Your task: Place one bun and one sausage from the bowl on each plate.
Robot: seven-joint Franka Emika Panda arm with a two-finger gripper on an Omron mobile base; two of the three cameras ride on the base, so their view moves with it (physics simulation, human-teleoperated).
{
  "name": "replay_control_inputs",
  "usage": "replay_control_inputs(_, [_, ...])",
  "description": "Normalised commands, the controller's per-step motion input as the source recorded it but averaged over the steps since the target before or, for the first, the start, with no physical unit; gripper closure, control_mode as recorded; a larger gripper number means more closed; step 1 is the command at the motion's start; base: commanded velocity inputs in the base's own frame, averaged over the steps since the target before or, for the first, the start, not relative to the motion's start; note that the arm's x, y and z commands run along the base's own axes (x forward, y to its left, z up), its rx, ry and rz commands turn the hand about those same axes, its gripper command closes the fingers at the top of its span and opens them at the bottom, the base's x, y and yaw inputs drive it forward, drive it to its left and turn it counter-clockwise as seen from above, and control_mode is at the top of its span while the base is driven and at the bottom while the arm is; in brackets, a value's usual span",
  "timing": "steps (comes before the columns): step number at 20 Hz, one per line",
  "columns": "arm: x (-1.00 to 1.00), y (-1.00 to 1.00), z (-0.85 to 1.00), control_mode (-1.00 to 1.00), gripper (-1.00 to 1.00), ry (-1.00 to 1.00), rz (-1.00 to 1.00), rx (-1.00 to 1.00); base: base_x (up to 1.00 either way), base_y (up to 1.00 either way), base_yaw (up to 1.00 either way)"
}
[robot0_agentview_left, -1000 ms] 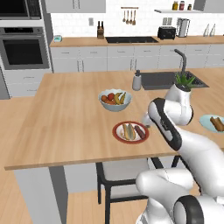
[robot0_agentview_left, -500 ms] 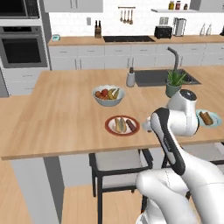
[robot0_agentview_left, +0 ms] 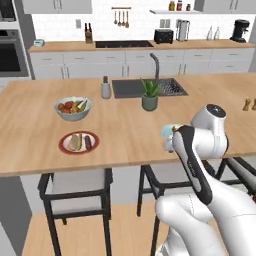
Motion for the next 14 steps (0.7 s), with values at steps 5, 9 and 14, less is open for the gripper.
replay_control_inputs(5, [0.0,0.0,0.0,1.0,-1.0,0.0,0.0,0.0,0.0,-1.0,-0.05])
replay_control_inputs(9, [0.0,0.0,0.0,1.0,-1.0,0.0,0.0,0.0,0.0,-1.0,-0.03])
replay_control_inputs(14, [0.0,0.0,0.0,1.0,-1.0,0.0,0.0,0.0,0.0,-1.0,-0.01])
